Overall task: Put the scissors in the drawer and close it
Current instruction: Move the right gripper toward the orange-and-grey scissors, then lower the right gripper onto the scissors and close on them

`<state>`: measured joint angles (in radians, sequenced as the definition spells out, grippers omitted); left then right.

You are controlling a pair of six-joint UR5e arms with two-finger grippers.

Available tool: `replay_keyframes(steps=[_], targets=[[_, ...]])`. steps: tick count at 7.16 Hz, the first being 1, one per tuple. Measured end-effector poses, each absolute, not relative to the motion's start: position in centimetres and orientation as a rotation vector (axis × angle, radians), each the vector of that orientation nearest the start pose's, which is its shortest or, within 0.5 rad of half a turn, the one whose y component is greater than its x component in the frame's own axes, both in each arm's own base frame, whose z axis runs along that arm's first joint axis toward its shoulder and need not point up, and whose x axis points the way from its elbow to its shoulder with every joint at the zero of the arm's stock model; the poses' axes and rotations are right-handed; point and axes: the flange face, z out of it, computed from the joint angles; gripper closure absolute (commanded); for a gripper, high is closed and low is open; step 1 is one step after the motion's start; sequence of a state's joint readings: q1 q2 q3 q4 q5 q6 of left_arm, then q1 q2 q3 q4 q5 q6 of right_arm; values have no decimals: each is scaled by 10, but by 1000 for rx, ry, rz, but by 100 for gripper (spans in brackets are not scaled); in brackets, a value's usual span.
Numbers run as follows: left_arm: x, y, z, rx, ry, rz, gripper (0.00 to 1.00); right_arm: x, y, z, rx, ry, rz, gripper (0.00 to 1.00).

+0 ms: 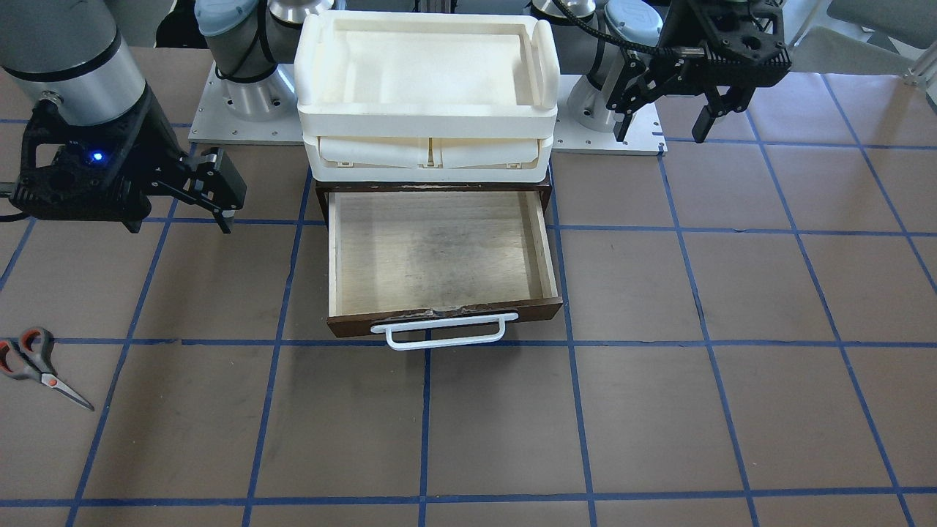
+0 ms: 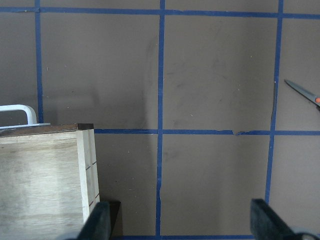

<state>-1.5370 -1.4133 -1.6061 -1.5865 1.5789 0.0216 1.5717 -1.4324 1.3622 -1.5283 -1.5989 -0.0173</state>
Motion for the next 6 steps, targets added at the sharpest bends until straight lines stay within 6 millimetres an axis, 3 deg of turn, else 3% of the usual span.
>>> replay_keyframes(steps=[1, 3, 4, 6], targets=[[-118, -436, 542, -19, 3125, -166, 0, 140, -550, 518, -43, 3173, -35, 0], [-118, -436, 542, -18, 3124, -165, 0, 134, -561, 515, -361, 3159, -46, 0], [-118, -436, 542, -18, 3124, -165, 0, 114, -576, 507, -601, 3128, -61, 0], [-117, -436, 542, -18, 3122, -166, 0, 38, -608, 482, -989, 3042, -69, 0]])
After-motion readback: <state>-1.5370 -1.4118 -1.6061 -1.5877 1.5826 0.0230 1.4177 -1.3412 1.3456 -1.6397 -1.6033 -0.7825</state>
